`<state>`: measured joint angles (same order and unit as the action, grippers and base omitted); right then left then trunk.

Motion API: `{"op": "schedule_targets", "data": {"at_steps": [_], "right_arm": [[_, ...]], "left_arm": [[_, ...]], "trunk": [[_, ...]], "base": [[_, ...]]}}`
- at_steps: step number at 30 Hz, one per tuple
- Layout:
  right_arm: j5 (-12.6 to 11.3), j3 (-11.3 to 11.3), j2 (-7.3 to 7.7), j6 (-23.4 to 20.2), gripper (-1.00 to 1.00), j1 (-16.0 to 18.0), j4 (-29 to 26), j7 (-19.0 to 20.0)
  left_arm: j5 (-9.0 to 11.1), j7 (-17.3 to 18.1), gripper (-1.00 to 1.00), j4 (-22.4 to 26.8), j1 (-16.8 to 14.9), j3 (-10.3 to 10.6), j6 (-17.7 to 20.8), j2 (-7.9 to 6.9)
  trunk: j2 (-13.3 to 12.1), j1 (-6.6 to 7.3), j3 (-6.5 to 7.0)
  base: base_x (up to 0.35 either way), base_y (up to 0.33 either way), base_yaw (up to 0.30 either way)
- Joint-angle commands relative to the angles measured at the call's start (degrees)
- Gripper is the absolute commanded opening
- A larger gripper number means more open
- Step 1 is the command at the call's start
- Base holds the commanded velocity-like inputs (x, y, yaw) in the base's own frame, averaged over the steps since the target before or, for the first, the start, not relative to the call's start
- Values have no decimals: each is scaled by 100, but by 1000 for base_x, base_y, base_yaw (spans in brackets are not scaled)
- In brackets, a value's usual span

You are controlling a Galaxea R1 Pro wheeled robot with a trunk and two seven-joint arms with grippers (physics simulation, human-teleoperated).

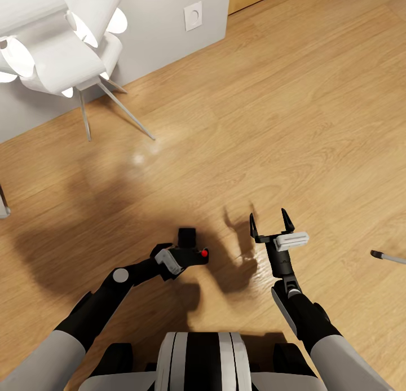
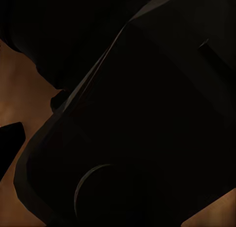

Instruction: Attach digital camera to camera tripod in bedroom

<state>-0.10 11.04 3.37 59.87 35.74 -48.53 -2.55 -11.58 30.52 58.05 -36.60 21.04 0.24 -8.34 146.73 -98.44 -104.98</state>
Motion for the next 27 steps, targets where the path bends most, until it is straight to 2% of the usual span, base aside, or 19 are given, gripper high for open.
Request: {"op": "schedule_targets", "data": {"at_steps": [1, 15, 16, 27], "right_arm": [[-2, 21, 6, 13, 100, 3, 1, -27], [-2, 21, 6, 13, 100, 3, 1, -27], [-1, 21, 6, 13, 100, 3, 1, -27], [-5, 21, 6, 13, 100, 4, 1, -27]], "left_arm": [[-37, 7, 100, 10, -4, 5, 3, -3], [-37, 7, 100, 17, -13, 4, 3, 60], [-37, 7, -100, 18, -13, 4, 3, 66], [-37, 7, -100, 21, -13, 5, -3, 86]], "trunk": [[1, 1, -3], [1, 1, -3], [1, 1, -3], [1, 1, -3]], "base": [[0, 0, 0], [0, 0, 0], [0, 0, 0], [0, 0, 0]]}}
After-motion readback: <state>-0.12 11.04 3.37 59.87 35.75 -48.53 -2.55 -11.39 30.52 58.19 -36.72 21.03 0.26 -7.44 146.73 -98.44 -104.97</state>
